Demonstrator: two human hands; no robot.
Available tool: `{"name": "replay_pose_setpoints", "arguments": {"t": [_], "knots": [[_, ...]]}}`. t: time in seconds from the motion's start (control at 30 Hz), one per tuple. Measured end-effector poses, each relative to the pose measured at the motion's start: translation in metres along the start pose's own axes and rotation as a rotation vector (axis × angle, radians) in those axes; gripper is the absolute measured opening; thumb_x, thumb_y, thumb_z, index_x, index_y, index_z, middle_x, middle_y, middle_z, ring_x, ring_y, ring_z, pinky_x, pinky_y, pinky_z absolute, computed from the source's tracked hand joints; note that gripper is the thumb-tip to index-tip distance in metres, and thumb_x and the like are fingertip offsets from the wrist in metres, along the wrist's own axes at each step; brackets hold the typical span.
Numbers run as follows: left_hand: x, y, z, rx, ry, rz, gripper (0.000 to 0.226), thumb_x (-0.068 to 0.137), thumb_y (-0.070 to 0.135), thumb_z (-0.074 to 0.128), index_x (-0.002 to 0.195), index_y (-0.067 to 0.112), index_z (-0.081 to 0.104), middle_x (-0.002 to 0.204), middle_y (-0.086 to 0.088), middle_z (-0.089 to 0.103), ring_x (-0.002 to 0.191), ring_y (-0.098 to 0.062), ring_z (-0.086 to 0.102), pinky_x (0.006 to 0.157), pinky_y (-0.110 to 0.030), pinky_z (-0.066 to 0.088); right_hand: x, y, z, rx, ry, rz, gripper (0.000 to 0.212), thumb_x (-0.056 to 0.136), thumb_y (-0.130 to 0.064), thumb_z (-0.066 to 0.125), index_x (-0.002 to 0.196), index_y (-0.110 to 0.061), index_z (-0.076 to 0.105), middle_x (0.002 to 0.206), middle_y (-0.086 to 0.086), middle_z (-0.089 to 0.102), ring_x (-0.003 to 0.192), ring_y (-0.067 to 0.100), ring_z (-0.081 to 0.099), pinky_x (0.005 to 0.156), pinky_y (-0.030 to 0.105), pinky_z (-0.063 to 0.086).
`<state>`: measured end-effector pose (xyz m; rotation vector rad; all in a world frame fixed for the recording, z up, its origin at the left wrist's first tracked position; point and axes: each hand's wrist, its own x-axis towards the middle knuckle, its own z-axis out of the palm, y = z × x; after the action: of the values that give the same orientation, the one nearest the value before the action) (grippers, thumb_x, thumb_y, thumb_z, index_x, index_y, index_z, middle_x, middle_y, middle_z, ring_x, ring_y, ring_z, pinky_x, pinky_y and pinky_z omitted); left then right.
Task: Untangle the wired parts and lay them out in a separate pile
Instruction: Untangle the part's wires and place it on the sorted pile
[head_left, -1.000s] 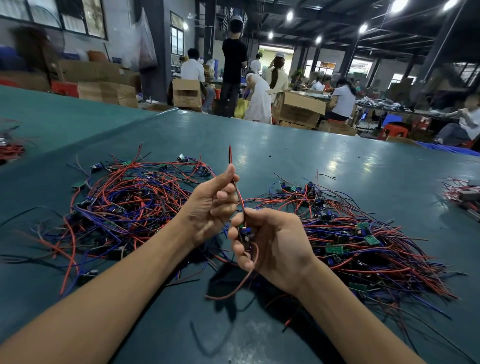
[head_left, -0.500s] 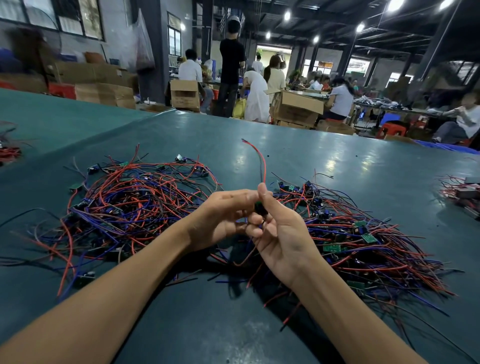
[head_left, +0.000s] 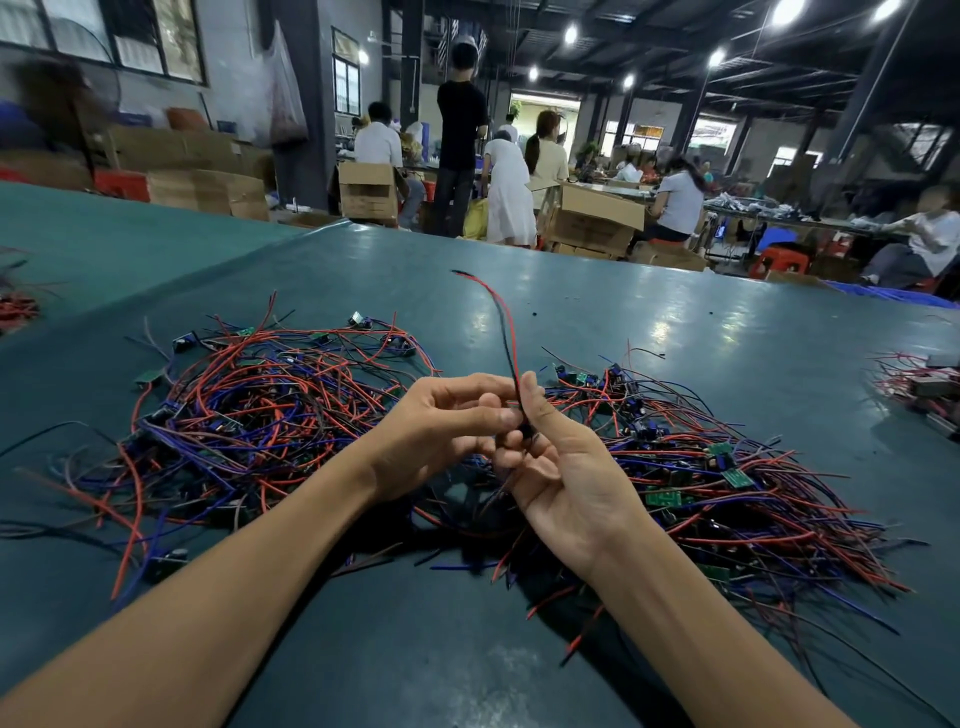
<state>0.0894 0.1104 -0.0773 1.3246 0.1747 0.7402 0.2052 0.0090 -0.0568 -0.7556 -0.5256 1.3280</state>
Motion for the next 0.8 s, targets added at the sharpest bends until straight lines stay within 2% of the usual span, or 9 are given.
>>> {"name": "replay_pose_setpoints", "arguments": {"t": [0.1, 0.17, 0.33, 0.4, 0.53, 0.6, 0.67, 0.73, 0.8], "knots": [[0.001, 0.001, -0.002, 0.014, 0.03, 0.079, 0.027, 0.086, 0.007, 0.067, 0.111, 0.005, 0.076, 0.108, -0.019, 0.072, 0.099, -0.031, 0.066, 0.083, -0.032, 0.057, -0.002, -0.004, -0.003, -0.003, -0.09, 0.042, 0.023, 0.08, -0.013, 0.073, 0.101, -0.005, 0.072, 0.098, 0.009, 0.075, 0.065, 0.008, 0.062, 0.054, 0.018, 0.052], [0.002, 0.001, -0.002, 0.003, 0.072, 0.108, 0.021, 0.087, 0.012, 0.068, 0.105, 0.009, 0.079, 0.107, -0.016, 0.074, 0.101, -0.027, 0.068, 0.084, -0.034, 0.058, -0.002, -0.004, -0.001, -0.017, -0.125, 0.039, 0.025, 0.08, -0.007, 0.07, 0.106, -0.006, 0.069, 0.105, 0.008, 0.074, 0.068, 0.01, 0.065, 0.055, 0.019, 0.052], [0.005, -0.001, -0.003, -0.021, 0.179, 0.07, 0.021, 0.089, 0.019, 0.069, 0.103, 0.007, 0.079, 0.108, -0.016, 0.074, 0.079, -0.021, 0.071, 0.061, -0.026, 0.056, -0.001, 0.001, 0.002, -0.167, -0.082, -0.001, 0.01, 0.098, -0.008, 0.058, 0.105, -0.006, 0.066, 0.089, 0.005, 0.072, 0.065, 0.013, 0.068, 0.051, 0.02, 0.051], [0.006, -0.001, -0.002, -0.071, 0.214, 0.055, 0.022, 0.088, 0.02, 0.069, 0.1, 0.005, 0.078, 0.099, -0.015, 0.073, 0.064, -0.019, 0.068, 0.051, -0.024, 0.052, -0.002, 0.001, 0.003, -0.254, -0.077, -0.01, 0.02, 0.102, -0.019, 0.055, 0.107, -0.003, 0.066, 0.093, 0.009, 0.075, 0.063, 0.015, 0.068, 0.051, 0.022, 0.051], [0.01, 0.0, -0.005, -0.073, 0.313, 0.041, 0.027, 0.082, 0.034, 0.073, 0.096, 0.011, 0.081, 0.087, -0.016, 0.064, 0.058, -0.015, 0.057, 0.049, -0.022, 0.047, -0.004, 0.002, 0.005, -0.363, -0.07, -0.002, 0.031, 0.103, -0.026, 0.055, 0.106, 0.003, 0.067, 0.087, 0.018, 0.075, 0.059, 0.018, 0.066, 0.05, 0.025, 0.054], [0.01, 0.001, -0.005, -0.085, 0.261, -0.026, 0.035, 0.084, 0.042, 0.069, 0.098, 0.011, 0.08, 0.09, -0.018, 0.061, 0.06, -0.017, 0.053, 0.054, -0.025, 0.047, -0.005, 0.001, 0.005, -0.356, -0.057, -0.03, 0.027, 0.102, -0.023, 0.055, 0.1, 0.001, 0.068, 0.079, 0.017, 0.072, 0.055, 0.017, 0.062, 0.049, 0.025, 0.053], [0.009, 0.0, -0.002, -0.121, 0.129, -0.089, 0.045, 0.085, 0.047, 0.068, 0.102, 0.006, 0.078, 0.081, -0.015, 0.06, 0.058, -0.02, 0.053, 0.055, -0.03, 0.049, -0.004, 0.0, 0.004, -0.353, -0.017, -0.084, 0.027, 0.102, -0.022, 0.056, 0.094, -0.002, 0.072, 0.072, 0.014, 0.069, 0.051, 0.015, 0.058, 0.046, 0.024, 0.051], [0.008, -0.003, 0.0, -0.097, 0.025, -0.084, 0.047, 0.095, 0.041, 0.063, 0.107, -0.005, 0.07, 0.066, -0.009, 0.054, 0.056, -0.025, 0.055, 0.055, -0.034, 0.053, -0.003, -0.002, 0.003, -0.363, 0.024, -0.141, 0.028, 0.102, -0.022, 0.056, 0.091, -0.003, 0.073, 0.068, 0.011, 0.066, 0.049, 0.015, 0.053, 0.043, 0.024, 0.047], [0.007, -0.004, 0.0, -0.045, 0.015, -0.057, 0.045, 0.102, 0.034, 0.055, 0.11, -0.009, 0.065, 0.066, -0.009, 0.056, 0.059, -0.028, 0.06, 0.061, -0.038, 0.056, -0.002, -0.003, 0.002, -0.377, 0.035, -0.168, 0.028, 0.103, -0.025, 0.056, 0.091, -0.005, 0.07, 0.067, 0.009, 0.062, 0.047, 0.016, 0.048, 0.041, 0.025, 0.041]]}}
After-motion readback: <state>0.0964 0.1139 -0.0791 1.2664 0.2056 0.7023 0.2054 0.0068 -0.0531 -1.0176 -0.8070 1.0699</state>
